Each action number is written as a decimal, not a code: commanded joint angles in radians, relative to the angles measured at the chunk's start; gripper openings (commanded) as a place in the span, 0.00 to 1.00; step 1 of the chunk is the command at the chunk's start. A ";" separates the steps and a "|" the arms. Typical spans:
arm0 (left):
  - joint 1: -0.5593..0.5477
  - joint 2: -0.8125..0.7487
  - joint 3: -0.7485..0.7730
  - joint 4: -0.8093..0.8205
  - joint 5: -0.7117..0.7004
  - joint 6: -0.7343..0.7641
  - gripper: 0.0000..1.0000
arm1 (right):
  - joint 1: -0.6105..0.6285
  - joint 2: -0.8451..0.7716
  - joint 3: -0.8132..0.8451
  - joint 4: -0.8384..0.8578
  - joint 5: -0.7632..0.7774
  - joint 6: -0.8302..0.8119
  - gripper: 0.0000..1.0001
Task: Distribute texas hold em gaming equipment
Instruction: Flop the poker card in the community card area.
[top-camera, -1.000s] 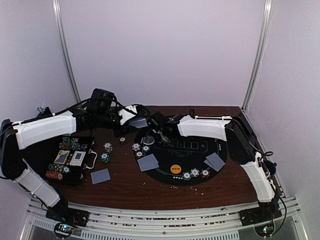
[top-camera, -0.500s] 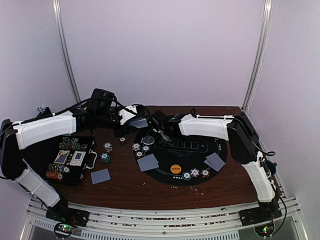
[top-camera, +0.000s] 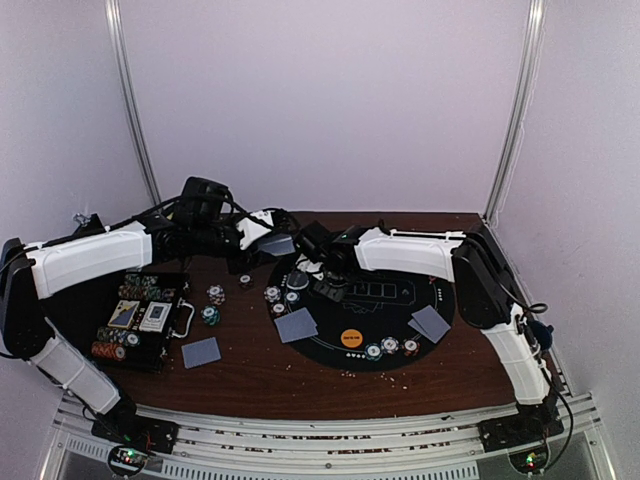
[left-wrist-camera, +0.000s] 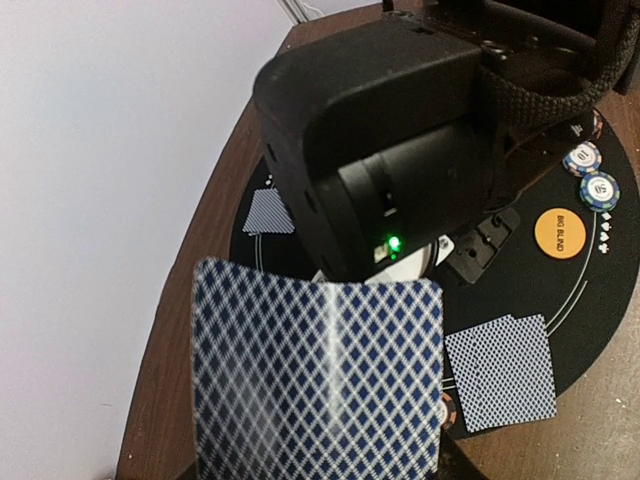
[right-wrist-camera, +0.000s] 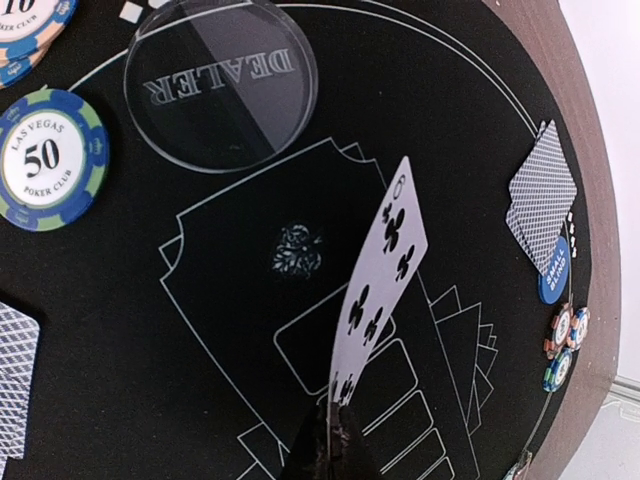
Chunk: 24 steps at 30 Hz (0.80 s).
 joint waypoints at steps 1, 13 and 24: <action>0.002 -0.011 -0.008 0.054 0.021 -0.004 0.05 | 0.010 0.041 0.037 -0.014 -0.035 0.011 0.05; 0.002 -0.013 -0.010 0.054 0.022 -0.005 0.05 | 0.011 0.050 0.073 -0.006 -0.097 0.010 0.34; 0.002 -0.014 -0.010 0.054 0.024 -0.005 0.05 | 0.004 0.033 0.078 -0.010 -0.116 0.024 0.57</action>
